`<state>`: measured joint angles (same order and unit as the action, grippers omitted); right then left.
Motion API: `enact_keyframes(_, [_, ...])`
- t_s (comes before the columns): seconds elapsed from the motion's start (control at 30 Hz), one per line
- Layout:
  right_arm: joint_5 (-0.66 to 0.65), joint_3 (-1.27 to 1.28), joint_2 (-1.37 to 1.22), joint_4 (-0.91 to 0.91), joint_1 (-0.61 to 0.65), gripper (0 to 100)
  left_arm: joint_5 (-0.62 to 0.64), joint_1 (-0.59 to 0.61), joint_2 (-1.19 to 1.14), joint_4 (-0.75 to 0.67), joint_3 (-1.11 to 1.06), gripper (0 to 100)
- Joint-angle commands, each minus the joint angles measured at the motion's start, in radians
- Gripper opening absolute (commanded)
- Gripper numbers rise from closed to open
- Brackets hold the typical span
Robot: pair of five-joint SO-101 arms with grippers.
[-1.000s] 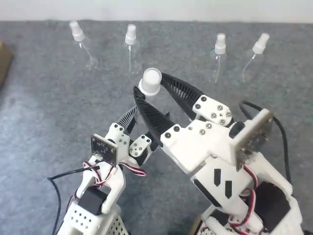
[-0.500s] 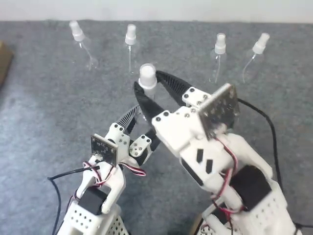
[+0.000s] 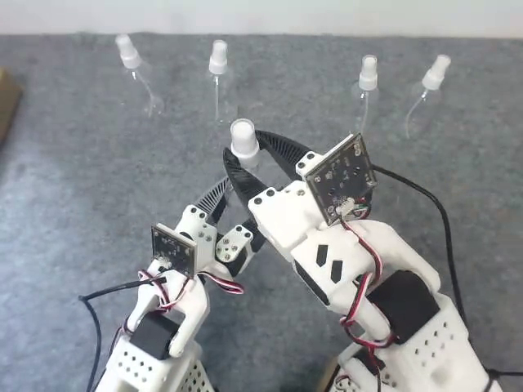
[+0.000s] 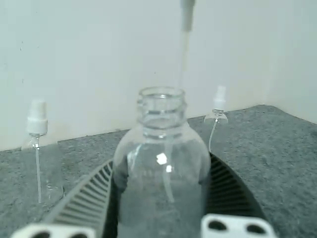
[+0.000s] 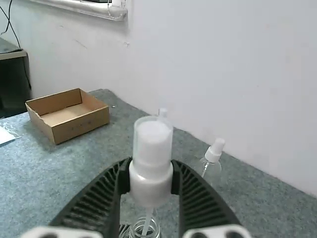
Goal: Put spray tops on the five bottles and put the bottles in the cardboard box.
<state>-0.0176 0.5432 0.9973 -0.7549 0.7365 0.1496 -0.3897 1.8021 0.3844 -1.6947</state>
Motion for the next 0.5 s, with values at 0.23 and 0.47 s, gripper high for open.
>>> enact_keyframes(0.23, [0.054, 0.029, -0.005, 0.025, -0.012, 3.6, -0.006, 0.0, 0.015, -0.009, 0.01, 1])
enact_keyframes(0.47, [0.054, 0.121, -0.01, 0.097, -0.012, 3.5, -0.006, 0.0, 0.015, -0.009, 0.01, 1])
